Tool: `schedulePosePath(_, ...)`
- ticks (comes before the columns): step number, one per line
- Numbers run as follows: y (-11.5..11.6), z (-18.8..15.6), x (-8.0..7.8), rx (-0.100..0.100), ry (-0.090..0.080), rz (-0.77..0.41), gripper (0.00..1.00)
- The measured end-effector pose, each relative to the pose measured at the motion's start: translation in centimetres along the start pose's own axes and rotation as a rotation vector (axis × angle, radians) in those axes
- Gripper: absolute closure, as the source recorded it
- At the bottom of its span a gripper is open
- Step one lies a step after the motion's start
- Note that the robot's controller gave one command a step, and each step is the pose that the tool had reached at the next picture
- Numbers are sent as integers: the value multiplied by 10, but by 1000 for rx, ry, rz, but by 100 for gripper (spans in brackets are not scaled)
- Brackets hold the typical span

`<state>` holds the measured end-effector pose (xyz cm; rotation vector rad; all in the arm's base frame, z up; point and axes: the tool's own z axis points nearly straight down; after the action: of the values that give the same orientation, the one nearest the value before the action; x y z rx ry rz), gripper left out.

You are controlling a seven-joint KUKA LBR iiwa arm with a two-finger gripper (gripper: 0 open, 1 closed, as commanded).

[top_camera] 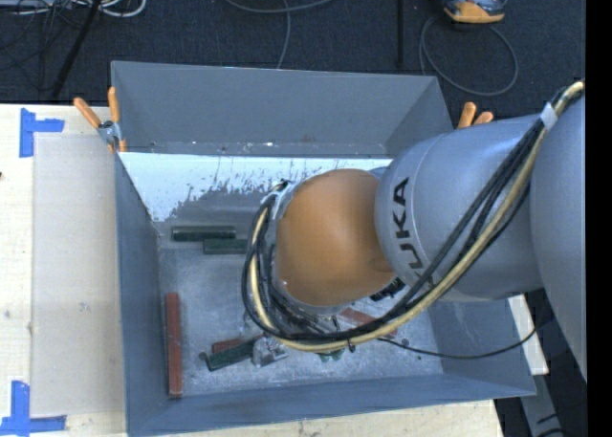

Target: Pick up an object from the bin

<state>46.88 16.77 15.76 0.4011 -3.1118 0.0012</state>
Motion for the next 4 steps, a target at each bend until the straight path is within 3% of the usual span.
schedulePosePath(1,-12,31,-36,-1,-6,68,0)
schedulePosePath(2,-9,65,-45,0,-4,-116,0)
schedulePosePath(3,-15,77,-54,-5,-10,45,100)
schedulePosePath(4,-15,77,-54,-5,-10,45,100)
